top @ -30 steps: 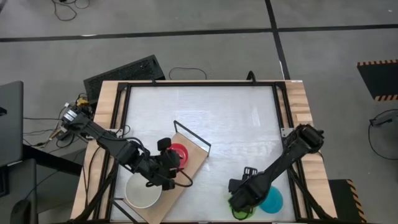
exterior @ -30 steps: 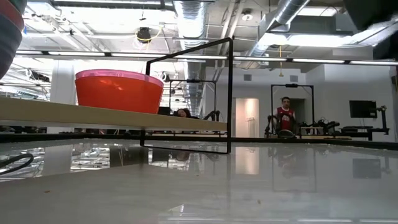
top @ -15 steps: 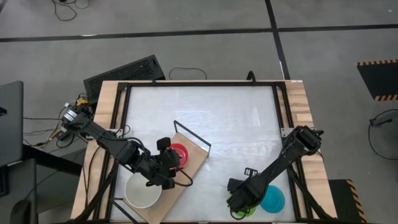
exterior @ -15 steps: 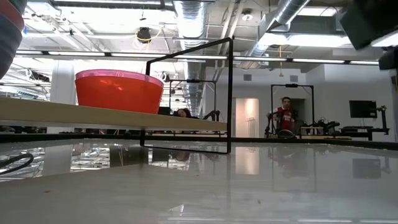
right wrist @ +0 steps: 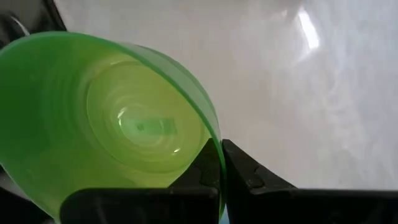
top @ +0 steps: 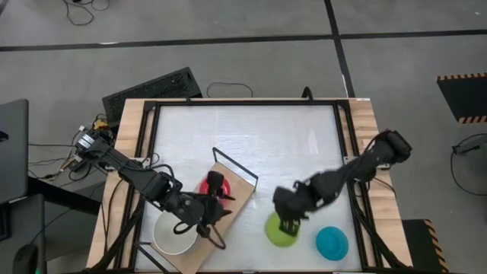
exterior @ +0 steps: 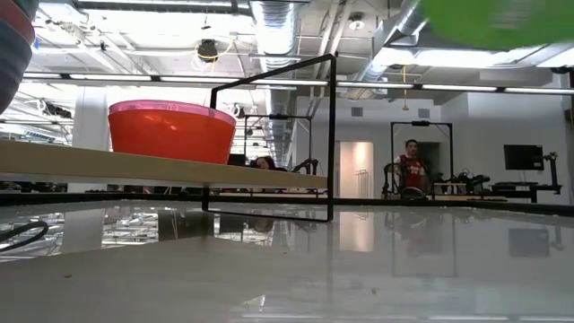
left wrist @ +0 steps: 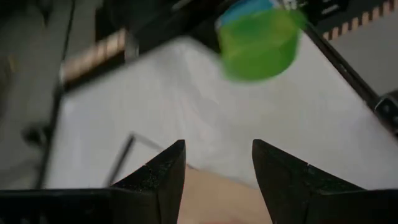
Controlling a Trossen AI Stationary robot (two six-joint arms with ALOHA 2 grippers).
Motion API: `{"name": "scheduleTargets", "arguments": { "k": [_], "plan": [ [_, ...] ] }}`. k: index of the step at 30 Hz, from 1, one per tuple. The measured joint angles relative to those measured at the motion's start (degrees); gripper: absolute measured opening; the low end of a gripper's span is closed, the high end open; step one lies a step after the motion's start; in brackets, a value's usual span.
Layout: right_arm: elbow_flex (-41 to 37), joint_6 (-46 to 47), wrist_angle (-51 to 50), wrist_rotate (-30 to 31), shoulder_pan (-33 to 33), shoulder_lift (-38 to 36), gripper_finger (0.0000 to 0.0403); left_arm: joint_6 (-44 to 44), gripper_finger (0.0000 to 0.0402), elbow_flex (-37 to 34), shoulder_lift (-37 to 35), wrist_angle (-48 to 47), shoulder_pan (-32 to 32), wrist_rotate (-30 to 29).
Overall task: Place and stack bowls onto a shelf
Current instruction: Stack the small green bowl on the small pink bowl on the shelf
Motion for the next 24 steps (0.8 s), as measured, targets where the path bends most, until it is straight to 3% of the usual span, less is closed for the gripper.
{"name": "scheduleTargets", "arguments": {
  "k": [4, 8, 13, 20, 24],
  "plan": [
    [0.00, -3.14, 4.26, -1.79, -5.75, -2.90, 0.0023, 13.32, 0.0172, 0.00, 0.00, 4.25, 0.50, 0.97],
    [0.45, -6.48, 7.55, -4.78, -11.00, -3.77, 0.0023, 20.82, 0.0172, 0.00, 0.00, 6.59, 2.24, 4.30],
    [3.91, -11.46, 7.35, -7.81, -14.90, -0.47, 0.0023, 24.98, 0.0172, 0.00, 0.00, 6.71, 4.42, 6.52],
    [9.66, -17.53, 6.00, -11.29, -17.20, 4.15, 0.0023, 28.93, 0.0172, 0.00, 0.00, 5.50, 5.81, 15.88],
    [10.75, -19.30, 6.19, -11.81, -17.57, 3.97, 0.0023, 32.32, 0.0172, 0.00, 0.00, 5.10, 6.01, 16.45]
  ]
}}
